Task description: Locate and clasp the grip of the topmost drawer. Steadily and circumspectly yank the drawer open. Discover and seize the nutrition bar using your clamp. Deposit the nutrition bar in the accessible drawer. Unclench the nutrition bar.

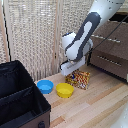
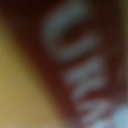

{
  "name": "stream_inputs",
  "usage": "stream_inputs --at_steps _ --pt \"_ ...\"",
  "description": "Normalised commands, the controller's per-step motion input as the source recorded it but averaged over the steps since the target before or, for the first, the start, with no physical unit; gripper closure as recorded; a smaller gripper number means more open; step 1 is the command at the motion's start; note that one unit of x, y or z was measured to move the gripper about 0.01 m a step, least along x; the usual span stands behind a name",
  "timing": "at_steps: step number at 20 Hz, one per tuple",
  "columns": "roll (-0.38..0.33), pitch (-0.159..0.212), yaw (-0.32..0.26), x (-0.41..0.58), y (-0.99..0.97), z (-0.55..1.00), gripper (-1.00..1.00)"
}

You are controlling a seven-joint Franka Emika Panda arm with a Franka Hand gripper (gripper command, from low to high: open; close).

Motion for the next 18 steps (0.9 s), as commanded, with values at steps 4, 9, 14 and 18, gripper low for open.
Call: stream_inputs --at_steps 4,9,14,18 --pt "-0.003 -0.04 -0.156 0.072 0.11 0.52 1.0" --pt "-0.049 -0.016 -0.211 0.254 0.2 0.94 1.0" --pt "-0.052 0.0 -0.183 0.344 0.3 1.0 1.0" --pt "-0.048 0.0 -0.162 0.369 0.31 1.0 1.0"
